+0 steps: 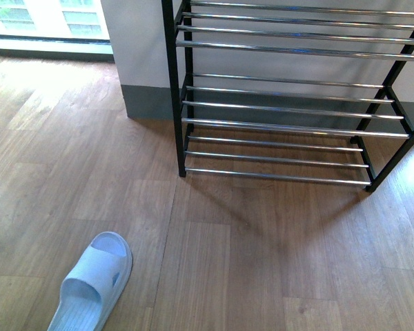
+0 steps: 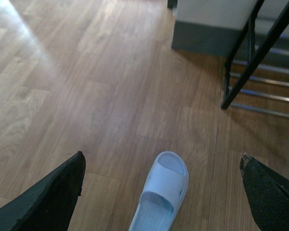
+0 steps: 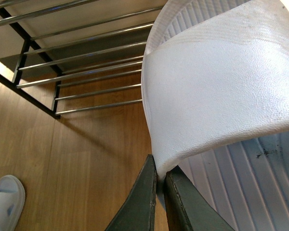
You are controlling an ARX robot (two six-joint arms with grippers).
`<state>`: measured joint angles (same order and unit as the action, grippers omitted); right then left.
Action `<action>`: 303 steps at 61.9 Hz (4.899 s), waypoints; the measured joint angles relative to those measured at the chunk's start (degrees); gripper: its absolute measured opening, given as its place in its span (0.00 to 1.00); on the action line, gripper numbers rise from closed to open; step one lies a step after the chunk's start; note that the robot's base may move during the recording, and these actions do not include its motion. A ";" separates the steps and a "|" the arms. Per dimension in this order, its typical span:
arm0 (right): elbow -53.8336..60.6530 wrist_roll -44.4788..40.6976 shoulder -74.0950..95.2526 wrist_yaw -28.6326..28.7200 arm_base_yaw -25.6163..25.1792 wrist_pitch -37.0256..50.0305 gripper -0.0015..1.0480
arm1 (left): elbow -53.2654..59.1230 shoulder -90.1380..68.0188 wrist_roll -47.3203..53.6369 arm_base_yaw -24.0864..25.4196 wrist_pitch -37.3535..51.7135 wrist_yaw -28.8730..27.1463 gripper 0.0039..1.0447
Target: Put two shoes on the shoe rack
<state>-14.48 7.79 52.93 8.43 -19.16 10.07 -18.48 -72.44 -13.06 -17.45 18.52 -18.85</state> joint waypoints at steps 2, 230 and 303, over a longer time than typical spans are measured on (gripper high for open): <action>0.00 0.00 0.00 0.02 0.00 0.00 0.02 | -1.70 -5.70 -0.26 -0.22 1.18 0.87 0.91; 0.00 0.00 0.00 -0.02 -0.02 0.00 0.02 | -1.01 15.67 0.31 -2.95 -13.53 -13.73 0.02; 0.00 0.00 -0.07 -0.04 -0.04 0.00 0.02 | -0.83 17.03 1.31 -3.34 -13.79 -13.81 0.02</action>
<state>-14.48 7.79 52.86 8.38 -19.20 10.07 -19.31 -55.42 -11.75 -20.80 4.73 -32.67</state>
